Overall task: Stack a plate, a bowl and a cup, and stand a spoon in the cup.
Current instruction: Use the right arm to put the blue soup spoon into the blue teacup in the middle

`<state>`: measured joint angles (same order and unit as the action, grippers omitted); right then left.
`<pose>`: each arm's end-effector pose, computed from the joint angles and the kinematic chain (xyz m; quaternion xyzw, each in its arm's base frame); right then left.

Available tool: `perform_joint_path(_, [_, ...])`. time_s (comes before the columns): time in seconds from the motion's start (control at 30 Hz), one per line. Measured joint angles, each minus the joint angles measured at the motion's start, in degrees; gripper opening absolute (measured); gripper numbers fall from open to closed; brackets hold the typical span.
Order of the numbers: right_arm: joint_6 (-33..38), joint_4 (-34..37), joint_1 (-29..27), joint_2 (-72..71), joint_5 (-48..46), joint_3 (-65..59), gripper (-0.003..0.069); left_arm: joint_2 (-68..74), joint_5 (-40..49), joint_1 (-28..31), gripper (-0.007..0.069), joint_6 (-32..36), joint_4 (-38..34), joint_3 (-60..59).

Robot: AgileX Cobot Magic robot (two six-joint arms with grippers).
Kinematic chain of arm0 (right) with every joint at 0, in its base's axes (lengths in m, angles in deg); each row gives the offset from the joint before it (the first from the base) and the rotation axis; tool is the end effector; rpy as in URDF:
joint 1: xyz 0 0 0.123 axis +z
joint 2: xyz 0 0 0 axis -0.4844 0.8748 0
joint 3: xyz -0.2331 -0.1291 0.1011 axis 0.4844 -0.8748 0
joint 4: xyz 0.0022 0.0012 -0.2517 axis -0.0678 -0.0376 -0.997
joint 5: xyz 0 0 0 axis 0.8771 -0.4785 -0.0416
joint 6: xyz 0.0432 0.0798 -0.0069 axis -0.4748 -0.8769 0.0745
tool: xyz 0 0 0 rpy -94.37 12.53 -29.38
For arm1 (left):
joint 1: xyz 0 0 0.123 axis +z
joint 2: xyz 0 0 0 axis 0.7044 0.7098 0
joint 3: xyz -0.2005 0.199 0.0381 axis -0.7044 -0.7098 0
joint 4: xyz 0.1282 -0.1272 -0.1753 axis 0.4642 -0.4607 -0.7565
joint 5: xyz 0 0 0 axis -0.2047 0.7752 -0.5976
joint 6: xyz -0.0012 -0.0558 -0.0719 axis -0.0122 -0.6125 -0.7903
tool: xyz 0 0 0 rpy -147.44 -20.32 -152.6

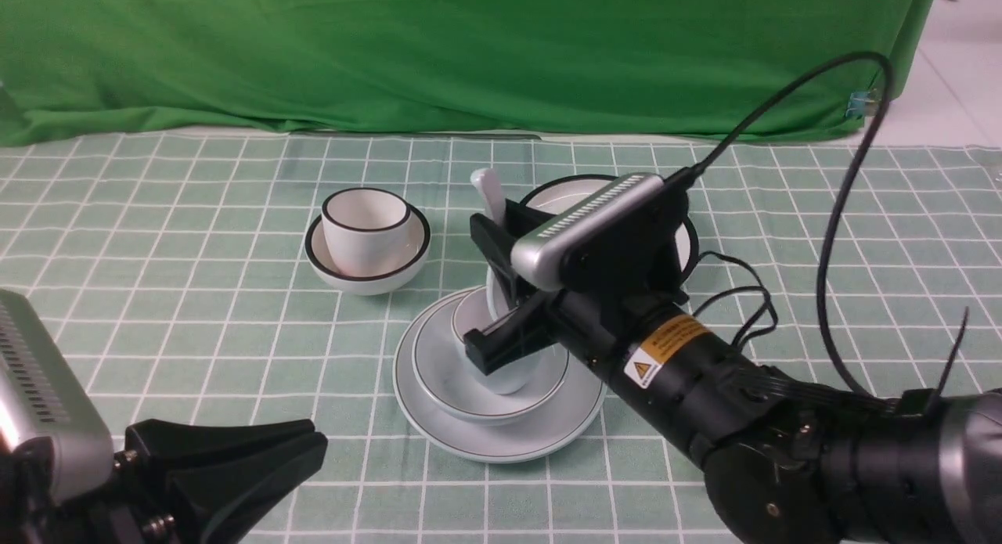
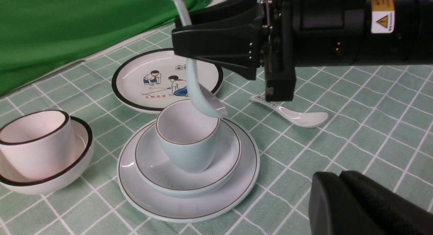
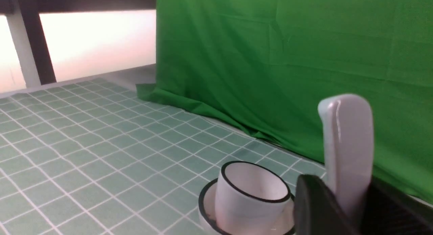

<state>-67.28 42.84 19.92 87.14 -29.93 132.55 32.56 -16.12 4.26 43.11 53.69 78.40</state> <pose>0.2455 0.2599 0.2349 -0.2487 0.5928 0.2250 0.7322 0.0894 -0.0822 0.2895 0.3488 0.7179 -0.1807 0.5747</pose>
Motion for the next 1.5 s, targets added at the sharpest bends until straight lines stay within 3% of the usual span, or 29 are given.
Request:
perform_joint_path(0.27, [-2.23,-2.62,-1.68,4.18,-0.1,3.63,0.0165,0.0,0.0,0.0,0.0011,0.0,0.0,0.0])
perform_joint_path(0.5, [-12.55,-9.7,-6.47,8.37,-0.42,4.63,0.0165,0.0,0.0,0.0,0.0011,0.0,0.0,0.0])
perform_joint_path(0.83, [-14.67,-10.84,-6.93,11.06,-0.43,4.63,0.0165,0.0,0.0,0.0,0.0011,0.0,0.0,0.0])
perform_joint_path(1.27, [-14.86,-11.01,-6.93,10.47,-0.65,4.41,0.0346,0.0,0.0,0.0,0.0011,0.0,0.0,0.0])
perform_joint_path(1.5, [-14.93,-11.15,-6.32,1.46,-4.32,-0.33,0.0388,0.0,-0.17,0.0,0.0011,0.0,0.01,0.0])
